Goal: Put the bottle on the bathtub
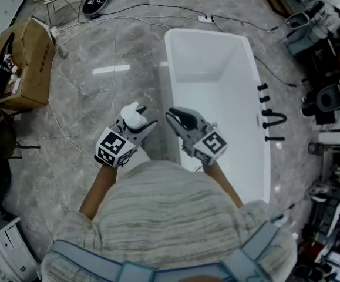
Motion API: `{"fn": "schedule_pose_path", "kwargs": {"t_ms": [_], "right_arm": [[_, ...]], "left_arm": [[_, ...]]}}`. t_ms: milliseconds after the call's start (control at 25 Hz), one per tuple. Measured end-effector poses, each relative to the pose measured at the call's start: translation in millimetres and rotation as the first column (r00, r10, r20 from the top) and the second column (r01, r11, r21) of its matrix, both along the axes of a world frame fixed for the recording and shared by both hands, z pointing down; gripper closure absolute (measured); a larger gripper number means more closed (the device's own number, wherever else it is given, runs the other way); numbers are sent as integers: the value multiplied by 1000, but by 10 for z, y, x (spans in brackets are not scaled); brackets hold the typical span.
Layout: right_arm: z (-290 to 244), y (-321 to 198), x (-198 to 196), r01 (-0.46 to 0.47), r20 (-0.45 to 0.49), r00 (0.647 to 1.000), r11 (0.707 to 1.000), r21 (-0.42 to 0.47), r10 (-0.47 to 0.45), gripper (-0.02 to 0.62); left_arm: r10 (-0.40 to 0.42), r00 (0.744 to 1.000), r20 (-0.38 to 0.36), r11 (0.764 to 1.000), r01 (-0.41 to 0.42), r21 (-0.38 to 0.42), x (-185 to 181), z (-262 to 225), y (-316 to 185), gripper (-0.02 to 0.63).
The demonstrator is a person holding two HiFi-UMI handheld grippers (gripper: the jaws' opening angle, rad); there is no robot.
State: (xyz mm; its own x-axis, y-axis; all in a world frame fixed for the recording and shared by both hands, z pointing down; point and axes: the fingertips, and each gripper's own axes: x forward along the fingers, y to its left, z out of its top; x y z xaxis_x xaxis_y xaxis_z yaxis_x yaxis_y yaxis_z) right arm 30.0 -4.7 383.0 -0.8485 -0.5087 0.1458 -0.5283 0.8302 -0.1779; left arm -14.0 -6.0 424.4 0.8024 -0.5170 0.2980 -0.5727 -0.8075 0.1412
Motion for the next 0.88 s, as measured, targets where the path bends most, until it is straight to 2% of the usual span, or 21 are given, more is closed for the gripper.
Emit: {"fn": "schedule_pose_path", "kwargs": {"t_ms": [240, 440, 480, 640, 760, 880], "right_arm": [[-132, -910, -473, 73, 40, 996, 997, 21, -74, 519], [-267, -1375, -851, 183, 66, 981, 983, -10, -182, 459], [-266, -1428, -939, 213, 53, 976, 977, -16, -212, 456], [-177, -1674, -1194, 300, -32, 953, 953, -29, -301, 380], [-139, -1941, -1259, 314, -101, 944, 949, -20, -314, 376], [-153, -2094, -1328, 341, -141, 928, 938, -58, -346, 376]], "left_arm": [[63, 997, 51, 998, -64, 16, -242, -7, -960, 373], [108, 991, 82, 993, -112, 38, -388, 30, -1576, 373], [119, 989, 85, 992, -122, 37, -410, 52, -1666, 373], [172, 981, 92, 983, -177, 47, -438, 100, -1954, 373], [217, 970, 110, 973, -223, 54, -388, 69, -2155, 376], [253, 961, 112, 965, -260, 45, -337, 80, -2299, 376]]}}
